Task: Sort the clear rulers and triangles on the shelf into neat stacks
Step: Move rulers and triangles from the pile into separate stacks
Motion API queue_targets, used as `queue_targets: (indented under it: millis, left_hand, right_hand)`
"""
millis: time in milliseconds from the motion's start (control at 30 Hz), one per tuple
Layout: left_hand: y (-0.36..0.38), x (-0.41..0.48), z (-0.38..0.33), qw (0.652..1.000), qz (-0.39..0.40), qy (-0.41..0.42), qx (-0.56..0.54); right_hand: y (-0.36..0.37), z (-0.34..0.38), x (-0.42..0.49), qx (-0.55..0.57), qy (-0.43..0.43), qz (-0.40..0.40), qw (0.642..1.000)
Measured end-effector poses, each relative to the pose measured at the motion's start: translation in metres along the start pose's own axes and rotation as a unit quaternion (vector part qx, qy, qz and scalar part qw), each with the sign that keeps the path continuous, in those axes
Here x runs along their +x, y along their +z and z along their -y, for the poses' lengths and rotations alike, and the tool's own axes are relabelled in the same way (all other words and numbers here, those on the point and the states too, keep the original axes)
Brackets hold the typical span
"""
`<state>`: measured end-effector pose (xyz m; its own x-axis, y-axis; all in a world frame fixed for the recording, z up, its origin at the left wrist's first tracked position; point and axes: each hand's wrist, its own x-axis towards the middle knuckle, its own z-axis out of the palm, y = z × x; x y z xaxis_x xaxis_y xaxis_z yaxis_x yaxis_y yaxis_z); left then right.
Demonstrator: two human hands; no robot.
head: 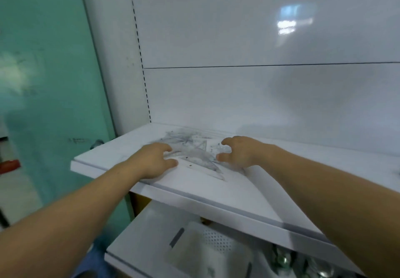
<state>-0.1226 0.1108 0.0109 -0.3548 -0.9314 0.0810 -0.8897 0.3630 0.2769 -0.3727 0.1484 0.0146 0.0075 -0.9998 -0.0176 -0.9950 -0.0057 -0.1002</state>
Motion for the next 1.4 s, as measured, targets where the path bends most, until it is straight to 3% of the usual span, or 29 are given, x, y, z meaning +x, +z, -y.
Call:
queue_targets:
  millis: [233,467,600,1067,1300,1400]
  left_hand:
    - [0.002,0.071,0.052,1.000,0.017,0.009,0.015]
    - [-0.003,0.129,0.065,0.991,0.119,0.056,0.019]
    - [-0.010,0.151,0.076,0.993,0.099,0.072,-0.003]
    - [-0.017,0.159,0.121,0.983,0.049,0.159,-0.079]
    - [-0.016,0.147,0.144,0.967,0.011,0.210,-0.145]
    - [-0.016,0.142,0.150,0.963,0.016,0.207,-0.171]
  right_hand:
    - [0.003,0.011,0.084,-0.003,0.030,0.019,0.999]
    - [0.005,0.014,0.171,-0.010,0.041,0.052,0.998]
    - [0.005,0.029,0.192,-0.033,0.029,0.048,0.998]
    - [-0.002,0.065,0.180,0.169,0.082,0.020,0.982]
    - [0.003,0.103,0.144,0.093,0.122,-0.015,0.988]
    - [0.004,0.112,0.125,0.083,0.136,-0.073,0.985]
